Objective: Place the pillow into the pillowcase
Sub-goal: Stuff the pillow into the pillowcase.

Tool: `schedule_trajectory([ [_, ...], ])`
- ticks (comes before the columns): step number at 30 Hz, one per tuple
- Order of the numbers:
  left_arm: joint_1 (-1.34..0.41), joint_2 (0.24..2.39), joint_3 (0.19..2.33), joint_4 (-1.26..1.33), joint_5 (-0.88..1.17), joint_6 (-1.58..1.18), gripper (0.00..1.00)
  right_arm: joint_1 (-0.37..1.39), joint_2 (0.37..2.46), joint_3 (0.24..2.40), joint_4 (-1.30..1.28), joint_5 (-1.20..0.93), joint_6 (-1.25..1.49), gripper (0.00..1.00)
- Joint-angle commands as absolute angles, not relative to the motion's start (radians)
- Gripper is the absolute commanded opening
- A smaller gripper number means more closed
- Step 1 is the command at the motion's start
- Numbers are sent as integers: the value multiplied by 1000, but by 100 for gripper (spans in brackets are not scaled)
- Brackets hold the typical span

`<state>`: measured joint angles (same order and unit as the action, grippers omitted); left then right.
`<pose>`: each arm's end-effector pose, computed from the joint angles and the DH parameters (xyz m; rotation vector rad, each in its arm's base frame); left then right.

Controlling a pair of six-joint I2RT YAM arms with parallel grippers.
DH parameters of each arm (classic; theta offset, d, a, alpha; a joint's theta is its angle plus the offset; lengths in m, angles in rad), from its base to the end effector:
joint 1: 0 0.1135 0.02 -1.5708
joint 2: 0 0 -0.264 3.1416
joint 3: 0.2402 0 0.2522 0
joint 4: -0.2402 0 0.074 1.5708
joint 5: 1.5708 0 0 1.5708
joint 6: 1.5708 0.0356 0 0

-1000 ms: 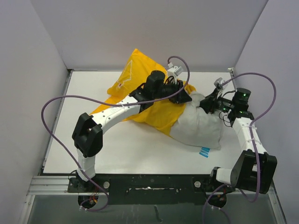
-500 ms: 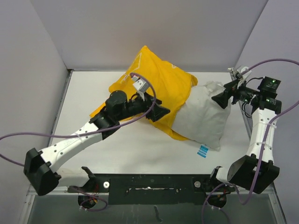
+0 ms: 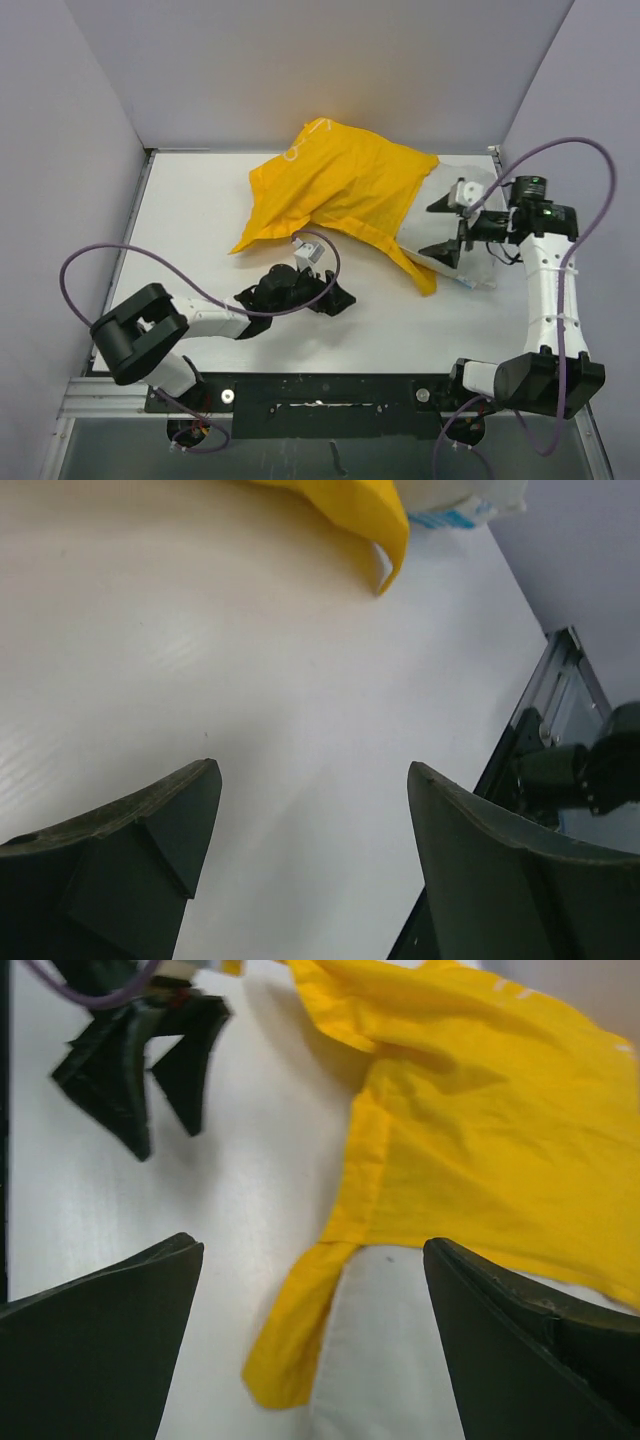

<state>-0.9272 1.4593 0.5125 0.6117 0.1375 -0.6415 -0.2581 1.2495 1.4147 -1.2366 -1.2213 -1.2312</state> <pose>0.1675 -0.2314 0.1762 0.3982 2.0511 -1.1493 0.2113 -0.0212 0.3878 -1.1875 1.5201 0.6491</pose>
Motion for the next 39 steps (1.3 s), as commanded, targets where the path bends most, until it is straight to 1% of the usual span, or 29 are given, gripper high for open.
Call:
schedule_trajectory([
  [1, -891, 1603, 565, 1030, 91, -841, 75, -89, 1236, 1250, -1205, -1087, -1360, 98],
  [4, -881, 1694, 622, 1093, 79, -925, 76, -45, 1202, 1131, -989, -944, -1227, 98],
  [8, -910, 1789, 705, 1071, -8, -1008, 76, -46, 1149, 1040, -810, -879, -1104, 100],
  [12, -942, 1893, 804, 1042, -99, -1101, 76, -75, 1099, 958, -644, -793, -979, 97],
  [15, -958, 1957, 870, 1030, -163, -1140, 76, -105, 1063, 909, -540, -738, -896, 96],
  [18, -975, 2004, 927, 1017, -224, -1161, 74, -113, 1040, 873, -477, -709, -853, 96],
  [29, -1025, 2144, 1076, 958, -362, -1181, 65, -112, 1045, 845, -467, -704, -857, 97],
  [32, -1024, 2173, 1104, 960, -377, -1180, 55, -112, 1043, 843, -465, -698, -862, 97],
  [36, -1024, 2182, 1115, 969, -383, -1155, 29, -109, 1045, 831, -445, -662, -875, 97],
  [38, -1021, 2175, 1112, 981, -377, -1124, 21, -103, 1051, 826, -429, -632, -875, 97],
  [39, -1019, 2170, 1110, 988, -369, -1099, 14, -100, 1056, 823, -422, -619, -874, 97],
])
